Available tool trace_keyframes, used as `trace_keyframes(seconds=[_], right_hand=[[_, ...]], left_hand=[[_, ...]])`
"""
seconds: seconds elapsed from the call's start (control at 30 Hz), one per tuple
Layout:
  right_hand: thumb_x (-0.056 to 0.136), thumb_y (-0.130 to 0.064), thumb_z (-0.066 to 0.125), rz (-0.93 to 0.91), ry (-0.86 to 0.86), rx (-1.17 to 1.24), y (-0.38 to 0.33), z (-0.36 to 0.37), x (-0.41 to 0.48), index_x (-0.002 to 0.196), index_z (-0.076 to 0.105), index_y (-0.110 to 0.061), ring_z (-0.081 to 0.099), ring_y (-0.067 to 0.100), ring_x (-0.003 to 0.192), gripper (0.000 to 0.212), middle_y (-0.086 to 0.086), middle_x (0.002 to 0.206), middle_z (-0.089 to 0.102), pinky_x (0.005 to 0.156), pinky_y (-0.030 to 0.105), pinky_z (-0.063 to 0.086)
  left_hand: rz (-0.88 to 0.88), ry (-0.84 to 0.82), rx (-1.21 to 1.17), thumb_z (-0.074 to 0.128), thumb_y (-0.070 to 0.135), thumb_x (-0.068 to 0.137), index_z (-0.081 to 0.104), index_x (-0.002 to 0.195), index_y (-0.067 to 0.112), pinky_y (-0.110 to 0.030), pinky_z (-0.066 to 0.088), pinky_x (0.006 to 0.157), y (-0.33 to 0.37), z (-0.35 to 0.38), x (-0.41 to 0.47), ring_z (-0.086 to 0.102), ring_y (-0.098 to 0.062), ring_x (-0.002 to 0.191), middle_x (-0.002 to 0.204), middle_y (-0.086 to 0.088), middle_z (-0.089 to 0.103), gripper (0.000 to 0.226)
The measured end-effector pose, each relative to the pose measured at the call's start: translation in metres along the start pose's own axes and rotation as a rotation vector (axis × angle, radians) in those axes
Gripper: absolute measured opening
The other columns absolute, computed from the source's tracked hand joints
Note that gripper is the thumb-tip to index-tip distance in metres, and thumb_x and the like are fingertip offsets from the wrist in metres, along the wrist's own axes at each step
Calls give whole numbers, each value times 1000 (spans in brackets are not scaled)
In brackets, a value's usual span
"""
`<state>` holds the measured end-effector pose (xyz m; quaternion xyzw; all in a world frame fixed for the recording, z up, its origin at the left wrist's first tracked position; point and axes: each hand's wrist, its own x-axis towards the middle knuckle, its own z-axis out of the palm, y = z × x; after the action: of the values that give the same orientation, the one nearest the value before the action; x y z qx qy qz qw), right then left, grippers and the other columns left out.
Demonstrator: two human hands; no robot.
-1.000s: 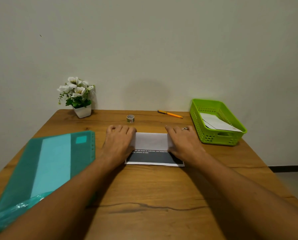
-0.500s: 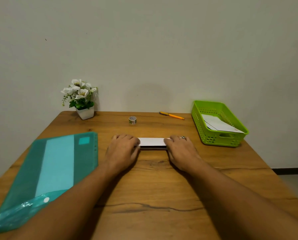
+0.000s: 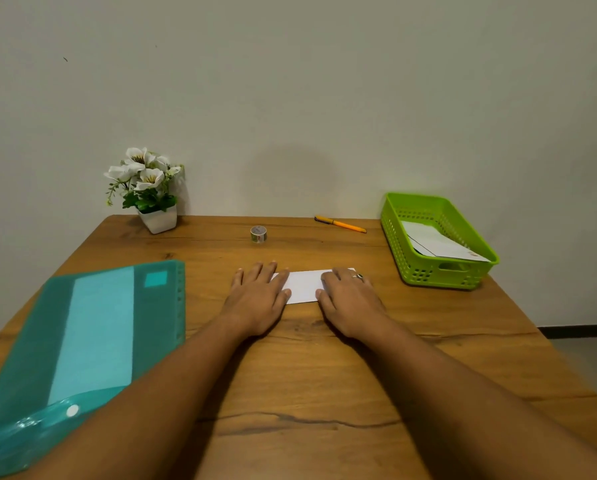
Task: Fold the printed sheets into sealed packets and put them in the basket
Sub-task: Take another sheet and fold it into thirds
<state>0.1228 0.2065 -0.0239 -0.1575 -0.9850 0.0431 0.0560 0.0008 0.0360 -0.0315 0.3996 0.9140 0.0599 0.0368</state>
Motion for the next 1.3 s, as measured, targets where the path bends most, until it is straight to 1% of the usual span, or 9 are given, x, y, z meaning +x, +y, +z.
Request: trace_keyframes(seconds=[0.27,0.4,0.6,0.7,0.8,0.9,1.03,1.17,1.3], right_hand=[[108,-27,40,-142,-3,153,-42,19,22,161,29,-13,23,24,156,55,7,167,31,128,41,18],[111,-42,27,-111,-40,133,-28,26,19,164,22,-14,13,23,159,60,6,172,19,128,43,11],[107,-60,17,60,-141,48,37,21,16,166,7,-14,0,23,161,75,4,175,4,129,48,2],[106,-62,14,89,-163,31,56,20,13,166,4,-16,-3,22,161,76,3,175,-1,128,48,1],[104,-68,13,84,-154,34,56,21,11,166,3,-17,-3,22,161,81,2,175,-1,129,49,1],[100,-75,14,87,-156,38,53,18,9,167,3,-17,-4,22,161,89,2,175,-2,129,50,0],[96,-81,14,94,-180,35,52,15,8,167,0,-18,-6,23,161,96,3,175,-5,129,50,-1],[91,-86,14,100,-192,39,50,14,5,167,0,-22,-7,25,160,101,4,174,-7,128,52,-3],[89,-88,14,103,-199,40,46,12,-2,167,-1,-23,-8,26,160,102,4,174,-8,128,53,-4]], left_hand=[[-4,17,57,15,50,108,7,163,37,-52,3,126,-2,8,3,0,-27,158,173,-1,4,57],[-16,-7,71,14,50,108,5,164,35,-52,2,127,-3,8,3,-2,-27,158,173,-2,1,59],[-76,-50,65,14,56,107,2,165,22,-52,1,127,-2,6,5,-5,-27,158,173,-5,-2,68],[-115,-14,112,22,67,102,17,163,19,-52,20,123,-3,0,6,16,-31,154,168,-10,18,78],[-134,14,148,41,81,89,41,150,24,-48,38,109,-7,-15,14,39,-28,136,150,-7,42,83],[-170,-88,50,59,84,77,48,141,29,-48,41,106,-14,-29,25,42,-27,131,143,-4,48,85],[-209,-196,-2,70,82,69,54,125,31,-49,45,104,-14,-40,34,43,-25,125,135,-3,52,78],[-232,-230,8,74,81,64,53,112,31,-48,47,102,-11,-45,31,44,-24,120,127,-1,52,72],[-255,-190,-117,82,69,67,52,111,29,-45,53,95,-7,-47,20,52,-18,106,112,6,57,66]])
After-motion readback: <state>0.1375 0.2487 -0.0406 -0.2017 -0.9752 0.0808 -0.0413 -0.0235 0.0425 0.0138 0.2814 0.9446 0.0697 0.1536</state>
